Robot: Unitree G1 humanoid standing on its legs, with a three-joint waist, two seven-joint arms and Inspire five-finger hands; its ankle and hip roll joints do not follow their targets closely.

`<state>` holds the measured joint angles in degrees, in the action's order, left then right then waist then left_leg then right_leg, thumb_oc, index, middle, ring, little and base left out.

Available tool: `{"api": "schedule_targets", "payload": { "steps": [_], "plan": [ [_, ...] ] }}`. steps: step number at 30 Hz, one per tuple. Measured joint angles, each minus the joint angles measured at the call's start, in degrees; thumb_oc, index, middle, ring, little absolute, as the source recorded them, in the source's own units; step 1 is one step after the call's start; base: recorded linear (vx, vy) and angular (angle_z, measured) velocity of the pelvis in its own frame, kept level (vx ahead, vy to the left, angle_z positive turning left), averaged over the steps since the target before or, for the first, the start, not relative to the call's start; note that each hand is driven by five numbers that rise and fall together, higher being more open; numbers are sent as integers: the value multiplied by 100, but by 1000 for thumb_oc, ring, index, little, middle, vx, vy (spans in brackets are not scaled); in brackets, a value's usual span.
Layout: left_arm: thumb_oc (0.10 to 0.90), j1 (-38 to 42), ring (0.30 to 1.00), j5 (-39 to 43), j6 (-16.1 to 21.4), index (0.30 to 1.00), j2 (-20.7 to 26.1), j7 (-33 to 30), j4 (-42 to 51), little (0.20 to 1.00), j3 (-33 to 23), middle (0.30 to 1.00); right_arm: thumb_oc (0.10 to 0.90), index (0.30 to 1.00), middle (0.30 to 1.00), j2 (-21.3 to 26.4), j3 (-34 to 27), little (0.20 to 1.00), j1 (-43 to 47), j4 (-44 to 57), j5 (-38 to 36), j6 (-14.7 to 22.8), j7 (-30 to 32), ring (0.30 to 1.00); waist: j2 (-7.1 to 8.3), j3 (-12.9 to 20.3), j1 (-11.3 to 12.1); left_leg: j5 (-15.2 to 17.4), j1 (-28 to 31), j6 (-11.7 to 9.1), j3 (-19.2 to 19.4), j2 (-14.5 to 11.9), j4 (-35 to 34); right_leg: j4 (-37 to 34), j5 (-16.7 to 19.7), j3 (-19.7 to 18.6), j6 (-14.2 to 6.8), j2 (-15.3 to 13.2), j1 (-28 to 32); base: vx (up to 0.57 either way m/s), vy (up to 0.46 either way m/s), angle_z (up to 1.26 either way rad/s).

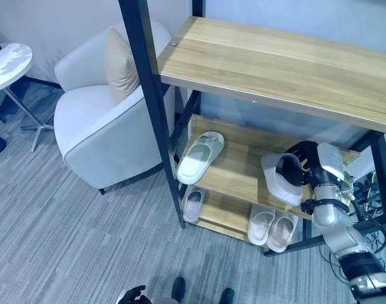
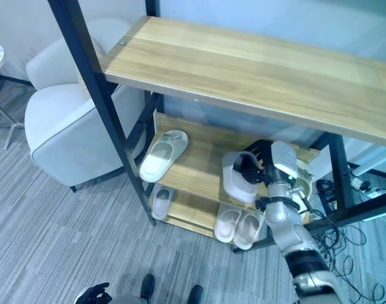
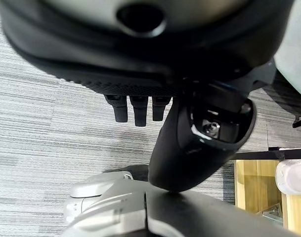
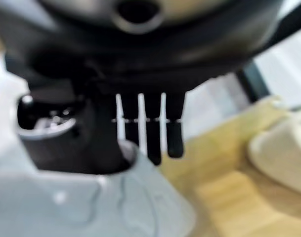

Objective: Arrange the slippers neatly on the shoe rack.

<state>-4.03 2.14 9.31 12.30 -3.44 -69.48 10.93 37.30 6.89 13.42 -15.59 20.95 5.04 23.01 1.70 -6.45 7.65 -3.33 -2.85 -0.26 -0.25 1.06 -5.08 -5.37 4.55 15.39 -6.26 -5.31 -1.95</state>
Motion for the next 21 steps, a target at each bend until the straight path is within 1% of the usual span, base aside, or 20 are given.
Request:
{"api": "schedule_targets", "payload": {
  "steps": [3, 4, 6, 8, 9, 11, 12, 15, 17, 18, 19, 21],
  "plan": [
    [800, -10, 900, -7, -54, 900, 2, 6, 43, 900, 2, 900, 400, 300, 300, -12, -117, 300, -310, 382, -32, 55, -144, 300, -1, 1, -33, 0, 52, 0, 6, 8, 0, -1, 0, -8, 0, -9, 49, -5, -8, -1],
    [800, -30, 900, -6, -65, 900, 5, 7, 39, 900, -5, 900, 400, 300, 300, -19, -169, 300, -550, 709, -76, 116, -201, 300, -2, 2, -44, -1, 56, 0, 20, 9, 0, 0, 0, -22, 0, -9, 47, -10, -12, -5],
    [800, -32, 900, -7, -84, 900, 7, 25, 39, 900, -16, 900, 400, 300, 300, -30, -185, 300, -759, 996, -156, 212, -337, 300, -6, 4, -68, -1, 75, 0, 73, 6, 0, 0, 3, -91, 4, -7, 44, -15, -11, -13],
    [800, -33, 900, -32, -92, 900, 2, 27, 38, 900, -24, 900, 400, 300, 300, -42, -188, 300, -878, 1183, -182, 292, -461, 300, -23, 14, -133, -1, 99, 0, 123, 4, 0, -1, 12, -155, 17, -6, 39, -20, -13, -14],
    [800, -53, 900, -51, -93, 900, 3, 27, 36, 900, -24, 900, 400, 300, 300, -108, -216, 300, -958, 1310, -248, 334, -550, 300, -34, 20, -204, -1, 111, 0, 130, 2, 0, -1, 15, -161, 20, -6, 45, -29, -16, -10],
    [800, -89, 900, -53, -95, 900, -31, 30, 35, 900, -26, 900, 400, 300, 300, -262, -252, 300, -1111, 1567, -404, 428, -673, 300, -56, 34, -259, 0, 122, 0, 156, -2, -1, -2, 19, -187, 27, -4, 44, -27, -5, -7],
    [800, -97, 900, -62, -96, 900, -32, 31, 34, 900, -26, 900, 400, 300, 300, -296, -252, 300, -1192, 1697, -442, 479, -756, 300, -77, 46, -315, 0, 126, 0, 178, -3, 0, -3, 25, -210, 34, -4, 36, -45, -1, -10],
    [800, -148, 900, -128, -92, 900, -64, 36, 40, 900, -24, 900, 400, 300, 300, -402, -244, 300, -1436, 2076, -653, 624, -1018, 300, -150, 91, -344, 6, 154, 0, 307, -7, -1, -3, 47, -328, 61, -4, 7, -44, 3, -19],
    [800, -163, 900, -170, -96, 900, -83, 38, 37, 900, 14, 900, 400, 300, 300, -477, -202, 300, -1550, 2185, -709, 767, -1174, 300, -195, 118, -440, 5, 159, 1, 367, -10, 0, -2, 77, -398, 92, -3, -57, -88, 17, -23],
    [800, -168, 900, -172, -91, 900, -81, 43, 40, 900, 19, 900, 400, 300, 300, -473, -140, 300, -1589, 2224, -807, 800, -1279, 300, -207, 125, -445, 5, 158, 1, 456, -18, -2, -11, 99, -485, 108, -4, -94, -98, 25, -29],
    [800, -170, 900, -174, -93, 900, -77, 43, 35, 900, 22, 900, 400, 300, 300, -471, -90, 300, -1599, 2236, -850, 804, -1334, 300, -218, 127, -460, 5, 156, 1, 487, -20, -1, -12, 102, -488, 108, -7, -112, -96, 23, -28],
    [800, -194, 900, -174, -92, 900, -77, 44, 34, 900, 74, 900, 400, 300, 300, -469, 38, 300, -1684, 2320, -1013, 828, -1541, 300, -250, 145, -546, 6, 134, -1, 604, -26, -4, -38, 96, -589, 98, -5, -185, -106, 20, -26]
  ]
}}
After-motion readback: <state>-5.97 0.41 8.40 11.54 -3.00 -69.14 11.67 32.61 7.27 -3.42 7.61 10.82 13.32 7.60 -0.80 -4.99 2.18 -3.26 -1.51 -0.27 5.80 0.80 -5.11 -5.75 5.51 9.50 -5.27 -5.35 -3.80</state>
